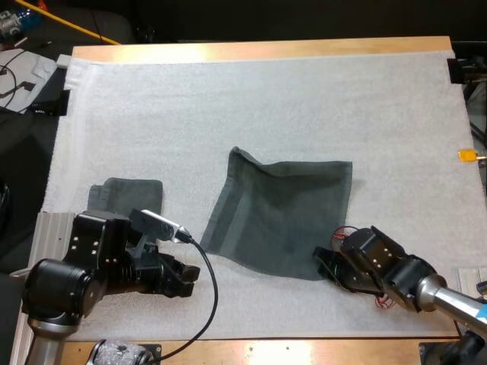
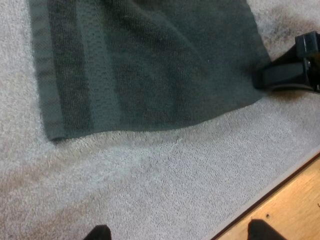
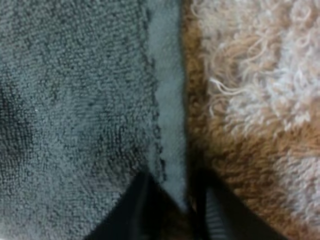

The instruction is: Pick towel from pile, fold and stack

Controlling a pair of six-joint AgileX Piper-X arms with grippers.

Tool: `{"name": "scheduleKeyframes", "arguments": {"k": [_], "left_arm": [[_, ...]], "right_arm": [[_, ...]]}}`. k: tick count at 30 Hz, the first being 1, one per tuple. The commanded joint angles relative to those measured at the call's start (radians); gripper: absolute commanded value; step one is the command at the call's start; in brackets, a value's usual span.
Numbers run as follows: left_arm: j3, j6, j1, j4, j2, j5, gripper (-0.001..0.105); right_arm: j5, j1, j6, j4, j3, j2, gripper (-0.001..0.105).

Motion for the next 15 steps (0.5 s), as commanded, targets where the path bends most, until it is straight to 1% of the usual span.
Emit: {"name": "scheduleKeyframes", "arguments": {"k": [1, 2, 3, 7, 11, 13, 15], "left_arm": [[-0.001, 0.003, -0.002, -0.010, 0.002, 0.006, 0.054], [-0.001, 0.003, -0.003, -0.011, 0.002, 0.004, 0.054], [0.000, 0.006, -0.002, -0.012, 0.003, 0.006, 0.054], [0.000, 0.006, -0.004, -0.032, 0.004, 0.002, 0.054], [0.002, 0.007, -0.003, -0.083, 0.004, 0.002, 0.054], [0.005, 0.005, -0.002, -0.076, 0.006, 0.003, 0.054], [0.029, 0.005, -0.002, -0.113, 0.008, 0.007, 0.054]], "right_arm": [[-0.003, 0.004, -0.001, -0.006, -0.001, 0.007, 0.007], [0.001, 0.004, -0.005, -0.006, -0.001, 0.005, 0.002], [0.003, 0.003, -0.011, -0.005, -0.002, 0.007, 0.000], [0.004, 0.005, -0.026, 0.008, -0.003, -0.003, 0.000], [0.006, 0.005, -0.044, 0.027, 0.000, -0.029, 0.000], [0.000, 0.003, -0.048, 0.030, 0.000, -0.035, 0.000], [0.009, 0.004, -0.070, 0.075, 0.002, -0.069, 0.000]]}}
